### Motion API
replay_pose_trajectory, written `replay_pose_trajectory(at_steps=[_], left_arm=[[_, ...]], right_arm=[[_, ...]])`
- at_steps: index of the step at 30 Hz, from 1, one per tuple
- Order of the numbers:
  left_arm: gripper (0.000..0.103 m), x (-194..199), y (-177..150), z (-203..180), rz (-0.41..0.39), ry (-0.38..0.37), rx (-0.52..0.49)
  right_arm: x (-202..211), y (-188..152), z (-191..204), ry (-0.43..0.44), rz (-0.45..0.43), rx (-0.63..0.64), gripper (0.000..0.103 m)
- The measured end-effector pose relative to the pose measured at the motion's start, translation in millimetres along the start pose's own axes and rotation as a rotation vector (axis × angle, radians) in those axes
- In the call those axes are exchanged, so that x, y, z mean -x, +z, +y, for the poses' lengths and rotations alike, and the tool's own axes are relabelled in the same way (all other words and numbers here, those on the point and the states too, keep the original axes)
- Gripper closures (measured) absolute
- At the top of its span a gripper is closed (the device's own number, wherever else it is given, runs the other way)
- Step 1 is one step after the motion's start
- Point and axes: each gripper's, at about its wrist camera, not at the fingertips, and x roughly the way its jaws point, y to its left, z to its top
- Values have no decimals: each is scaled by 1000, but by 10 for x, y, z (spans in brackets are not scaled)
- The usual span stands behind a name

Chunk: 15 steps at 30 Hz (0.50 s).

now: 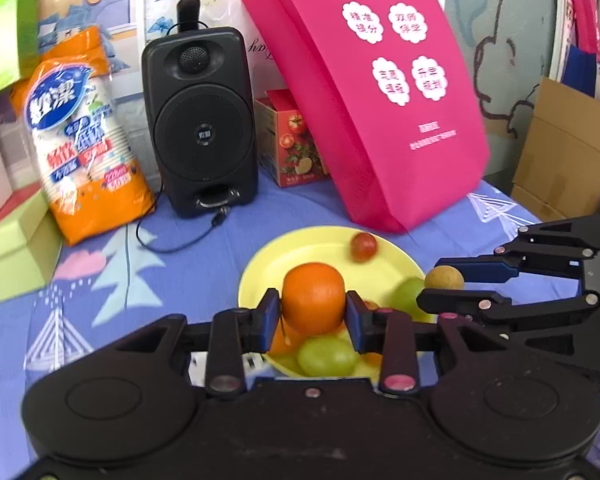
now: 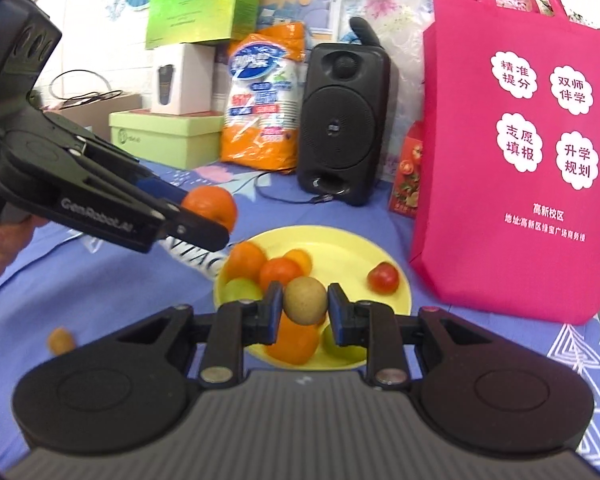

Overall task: Organize fruits
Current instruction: 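Carry the orange and brown kiwi over the yellow plate with both tools, then open both tools to release the orange and kiwi into the plate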

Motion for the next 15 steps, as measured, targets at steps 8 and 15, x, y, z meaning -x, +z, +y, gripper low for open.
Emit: replay_pose_trajectory(at_steps=[8,15], left_arm=[[68,-686,238,57,55,12,16],[67,-1073,296,53,83,27,17]], right_arm=[[-507,105,-157,-58,45,-31,79],[-701,72,-203,-83,61,-24,79]])
